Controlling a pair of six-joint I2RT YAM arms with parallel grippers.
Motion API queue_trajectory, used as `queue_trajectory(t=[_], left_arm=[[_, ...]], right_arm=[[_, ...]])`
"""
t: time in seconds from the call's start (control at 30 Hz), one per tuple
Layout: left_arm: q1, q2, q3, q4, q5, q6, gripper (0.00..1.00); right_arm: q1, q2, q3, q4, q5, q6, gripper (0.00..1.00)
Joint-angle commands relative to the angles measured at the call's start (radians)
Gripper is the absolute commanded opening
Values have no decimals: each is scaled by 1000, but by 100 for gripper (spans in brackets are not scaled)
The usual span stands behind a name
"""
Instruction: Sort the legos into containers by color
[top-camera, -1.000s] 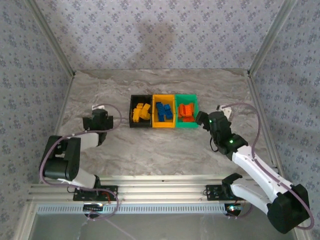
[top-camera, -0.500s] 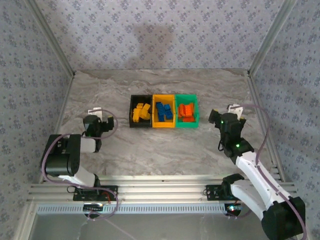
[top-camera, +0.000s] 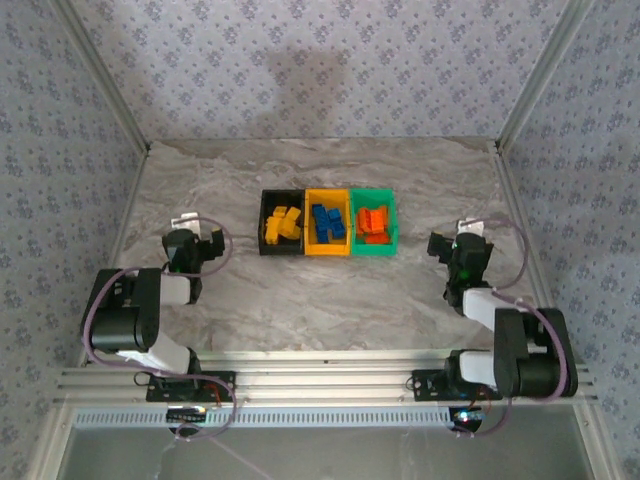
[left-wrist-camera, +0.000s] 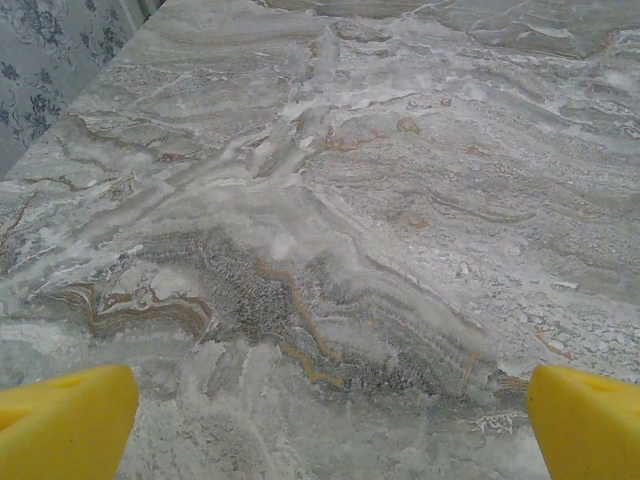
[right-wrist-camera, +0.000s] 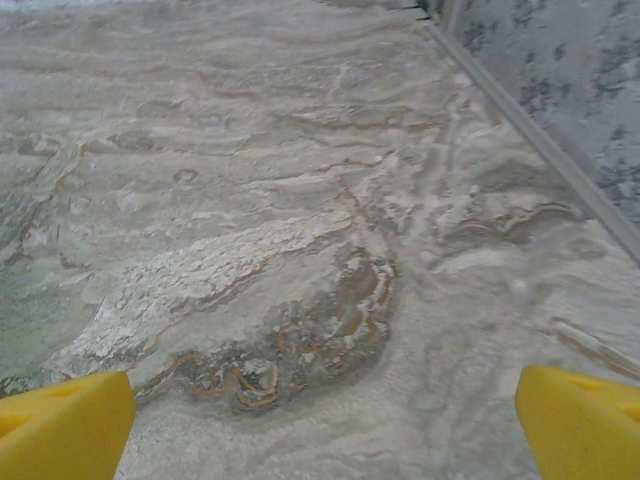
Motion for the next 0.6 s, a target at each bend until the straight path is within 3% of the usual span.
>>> queue_trajectory(t=[0.0,0.13,0.2,0.57], left_arm=[[5,-6,22,33,-5,-12,100],[5,-5,22,32,-4,-12,100],[6,-6,22,32,-3,-13,100],[6,-5,22,32,-3,-12,100]], right_arm=[[-8,85,19,185,-55,-55,100],[9,243,38,303,-29,-71,100],[2,216,58,213,-53,-62,100],[4,221,53,236,-45,-66,100]])
